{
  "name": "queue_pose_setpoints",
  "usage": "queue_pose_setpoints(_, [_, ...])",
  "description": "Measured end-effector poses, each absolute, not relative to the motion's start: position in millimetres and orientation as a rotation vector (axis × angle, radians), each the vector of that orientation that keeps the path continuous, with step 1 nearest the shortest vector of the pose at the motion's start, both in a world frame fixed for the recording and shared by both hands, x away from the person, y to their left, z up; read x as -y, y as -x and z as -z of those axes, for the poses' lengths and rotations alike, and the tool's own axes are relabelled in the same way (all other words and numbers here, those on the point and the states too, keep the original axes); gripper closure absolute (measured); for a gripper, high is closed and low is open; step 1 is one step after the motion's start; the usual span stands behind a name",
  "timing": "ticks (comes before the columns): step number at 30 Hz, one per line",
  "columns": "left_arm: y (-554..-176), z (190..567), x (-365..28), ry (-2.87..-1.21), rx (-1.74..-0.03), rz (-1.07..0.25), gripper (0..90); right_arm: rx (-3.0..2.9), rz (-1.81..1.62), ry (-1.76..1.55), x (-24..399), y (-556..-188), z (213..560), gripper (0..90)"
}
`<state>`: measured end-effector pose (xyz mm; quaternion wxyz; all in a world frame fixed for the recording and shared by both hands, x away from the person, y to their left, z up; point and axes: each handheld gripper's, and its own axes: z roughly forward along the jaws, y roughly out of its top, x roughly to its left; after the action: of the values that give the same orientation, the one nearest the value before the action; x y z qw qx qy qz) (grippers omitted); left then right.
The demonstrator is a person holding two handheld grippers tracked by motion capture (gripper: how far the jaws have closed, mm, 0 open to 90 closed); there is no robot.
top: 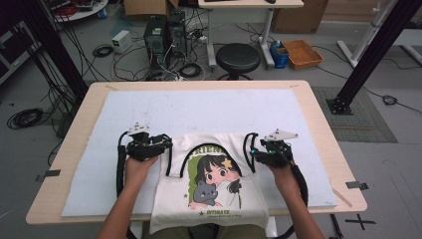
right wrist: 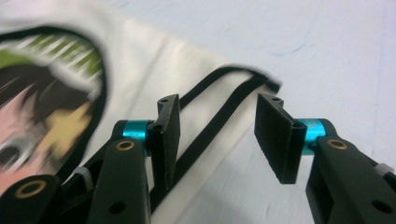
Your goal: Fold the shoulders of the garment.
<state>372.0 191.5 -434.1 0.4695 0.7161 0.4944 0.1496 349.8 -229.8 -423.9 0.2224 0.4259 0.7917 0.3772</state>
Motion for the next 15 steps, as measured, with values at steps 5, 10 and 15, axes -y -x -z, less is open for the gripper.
queue_pose_setpoints(5, [-388.7, 442.4, -178.0, -1.841, -1.285, -0.472, 56.6, -2.205, -0.979, -1.236, 213.9, -384.3, 436.6, 55.5])
queue_pose_setpoints(10, [-393.0, 450.7, -175.1, -1.876, -1.321, -0.562, 70.9, -2.284, -0.912, -1.127, 203.2, -393.1, 446.3, 81.3])
queue_pose_setpoints(15, [-392.5, 450.3, -178.8, -1.828, -1.383, -0.610, 79.2, -2.219, -0.793, -1.124, 204.7, -392.3, 445.0, 87.9])
